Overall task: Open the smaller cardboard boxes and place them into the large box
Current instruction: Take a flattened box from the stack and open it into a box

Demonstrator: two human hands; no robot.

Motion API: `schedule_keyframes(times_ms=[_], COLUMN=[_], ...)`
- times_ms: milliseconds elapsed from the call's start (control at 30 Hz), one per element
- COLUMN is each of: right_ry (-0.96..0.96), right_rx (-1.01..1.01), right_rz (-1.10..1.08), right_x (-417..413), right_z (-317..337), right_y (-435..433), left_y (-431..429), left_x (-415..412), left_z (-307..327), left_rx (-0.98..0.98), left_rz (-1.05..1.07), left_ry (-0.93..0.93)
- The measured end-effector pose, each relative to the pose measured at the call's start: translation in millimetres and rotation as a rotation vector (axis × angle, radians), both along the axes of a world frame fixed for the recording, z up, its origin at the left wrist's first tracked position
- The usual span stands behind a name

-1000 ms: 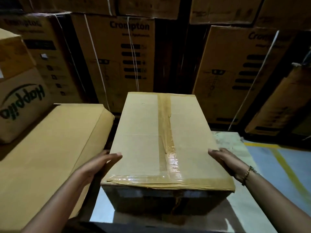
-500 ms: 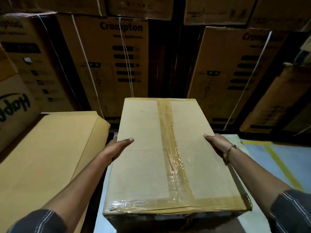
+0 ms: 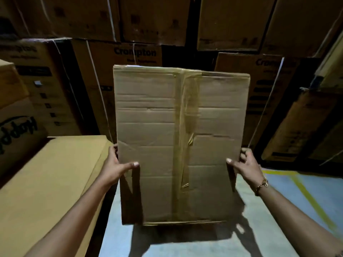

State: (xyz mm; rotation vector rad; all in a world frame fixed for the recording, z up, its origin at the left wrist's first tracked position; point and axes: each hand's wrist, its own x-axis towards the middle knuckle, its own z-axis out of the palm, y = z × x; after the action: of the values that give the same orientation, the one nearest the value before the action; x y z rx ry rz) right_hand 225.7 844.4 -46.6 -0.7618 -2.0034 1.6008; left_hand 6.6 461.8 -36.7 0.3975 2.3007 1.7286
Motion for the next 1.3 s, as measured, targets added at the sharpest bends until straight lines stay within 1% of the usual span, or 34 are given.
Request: schedule_keyframes(times_ms=[67,133,200,300,367,433,500,533,567,600,667,767,867,967,1100,1200,1300], right_ry=[-0.043,-0.109,-0.142,-0.163,-0.145,-0.091,0.006,0.057,0.061,0.003,-0.198,-0.377,-0.474,-0.465,-0.434,-0.389,-0.281], right_rx=[0.013,0.061,0.093,0.064,-0.041,-0.109,-0.2,-0.26,-0.285,-0.265,-0.181,-0.146,-0.062,-0.041,-0.016,0.019,0.124], right_rz=[0.017,0.011,0.03,0.053,0.053,0.02,-0.008,-0.002,0.025,0.087,0.21,0.199,0.198,0.193,0.185,0.153,0.103], right_x=[18,34,45,57,64,66,62,57,51,44,27,6,-6,-15,-12,-1,13], right_z=[-16,-30,-39,-21,0,30,67,88,112,135,172,197,204,205,202,194,184], right_y=[-4,-9,-11,-17,-17,-15,-8,-4,-1,1,1,1,-4,-8,-6,4,2], left_y=[-5,-13,-20,-32,-40,-47,-52,-55,-56,-56,-54,-48,-38,-28,-23,-26,-35], left_x=[16,33,48,69,81,91,90,86,80,74,62,46,30,21,11,16,27], left_z=[-13,-25,-34,-25,-6,24,58,74,88,103,129,160,176,183,182,181,169], left_rx=[-0.142,-0.257,-0.291,-0.214,-0.124,0.001,0.108,0.166,0.218,0.243,0.211,0.113,-0.006,-0.077,-0.085,-0.045,0.028], left_rz=[0.045,0.074,0.089,0.094,0.096,0.114,0.178,0.207,0.21,0.188,0.119,0.086,0.058,0.035,0.007,-0.04,-0.119], left_ry=[0.041,0.021,-0.017,-0.029,-0.025,-0.043,-0.078,-0.109,-0.145,-0.181,-0.26,-0.347,-0.357,-0.358,-0.313,-0.276,-0.19])
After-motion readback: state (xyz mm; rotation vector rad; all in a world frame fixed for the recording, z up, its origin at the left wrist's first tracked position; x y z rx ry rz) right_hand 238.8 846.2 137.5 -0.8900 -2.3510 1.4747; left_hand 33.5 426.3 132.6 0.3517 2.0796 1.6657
